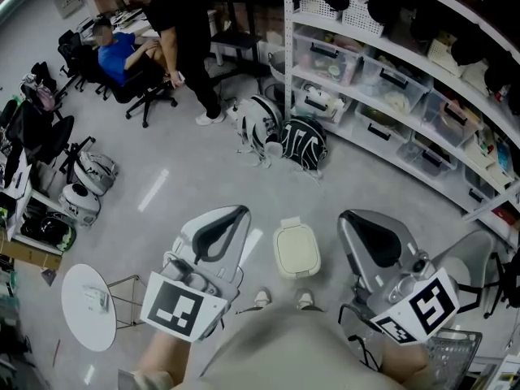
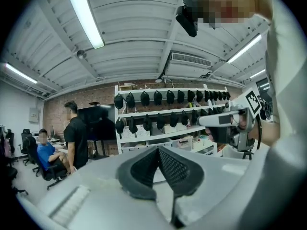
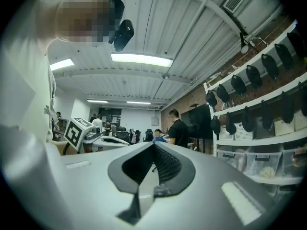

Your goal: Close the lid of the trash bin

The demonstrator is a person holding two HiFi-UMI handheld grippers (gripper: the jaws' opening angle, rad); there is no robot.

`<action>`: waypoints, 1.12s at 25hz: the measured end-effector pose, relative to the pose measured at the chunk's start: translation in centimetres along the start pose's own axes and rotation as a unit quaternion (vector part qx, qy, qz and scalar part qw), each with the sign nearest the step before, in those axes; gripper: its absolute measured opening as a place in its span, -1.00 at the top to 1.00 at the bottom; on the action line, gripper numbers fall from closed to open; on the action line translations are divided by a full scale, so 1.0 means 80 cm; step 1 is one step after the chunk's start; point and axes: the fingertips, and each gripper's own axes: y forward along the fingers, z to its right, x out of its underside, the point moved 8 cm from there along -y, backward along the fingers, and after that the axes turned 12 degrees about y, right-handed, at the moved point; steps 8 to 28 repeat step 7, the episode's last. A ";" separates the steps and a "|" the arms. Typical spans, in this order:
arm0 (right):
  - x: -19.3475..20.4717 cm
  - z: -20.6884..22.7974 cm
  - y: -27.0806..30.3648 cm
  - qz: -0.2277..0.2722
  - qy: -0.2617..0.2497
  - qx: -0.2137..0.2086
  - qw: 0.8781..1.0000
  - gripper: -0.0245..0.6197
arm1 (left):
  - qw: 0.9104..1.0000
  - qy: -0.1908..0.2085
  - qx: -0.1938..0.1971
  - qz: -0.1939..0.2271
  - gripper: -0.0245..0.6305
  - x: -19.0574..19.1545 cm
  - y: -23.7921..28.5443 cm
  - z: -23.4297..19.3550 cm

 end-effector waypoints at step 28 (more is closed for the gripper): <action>-0.002 -0.004 -0.002 0.001 -0.005 0.003 1.000 0.91 | 1.000 0.005 -0.006 0.000 0.92 -0.002 -0.011 -0.001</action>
